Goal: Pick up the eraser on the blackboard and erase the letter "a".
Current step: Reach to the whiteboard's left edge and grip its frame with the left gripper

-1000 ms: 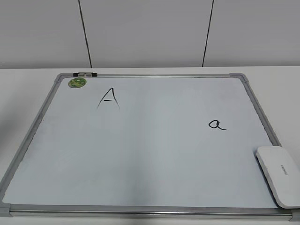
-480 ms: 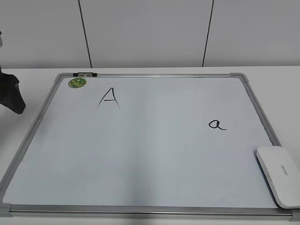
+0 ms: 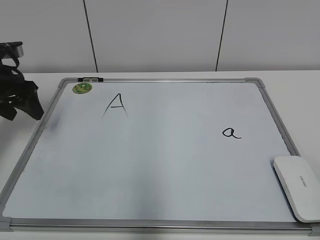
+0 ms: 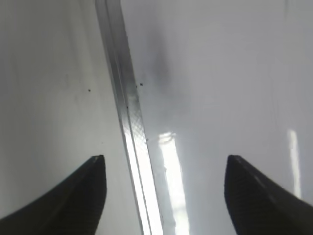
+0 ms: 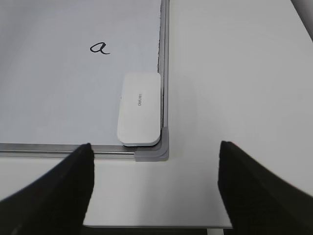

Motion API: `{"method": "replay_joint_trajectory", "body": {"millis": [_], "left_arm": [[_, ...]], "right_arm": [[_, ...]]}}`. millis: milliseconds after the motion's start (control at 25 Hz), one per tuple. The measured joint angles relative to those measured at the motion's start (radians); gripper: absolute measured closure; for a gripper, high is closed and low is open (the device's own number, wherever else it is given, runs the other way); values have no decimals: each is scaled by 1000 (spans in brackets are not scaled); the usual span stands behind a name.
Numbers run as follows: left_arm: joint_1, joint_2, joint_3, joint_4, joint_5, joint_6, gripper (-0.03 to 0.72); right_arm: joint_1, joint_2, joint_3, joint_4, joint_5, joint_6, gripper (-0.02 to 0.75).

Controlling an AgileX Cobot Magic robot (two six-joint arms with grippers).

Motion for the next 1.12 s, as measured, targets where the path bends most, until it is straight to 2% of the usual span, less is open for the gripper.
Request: {"method": "replay_joint_trajectory", "body": {"millis": [320,880,1120], "left_arm": [[70,121,-93,-100,41,90,167],[95,234,-149,-149,47,124,197],[120,270,-179,-198,78,151,297]], "right_arm": [[0,0,0,0,0,0,151],[0,0,0,0,0,0,151],[0,0,0,0,0,0,151]]}}
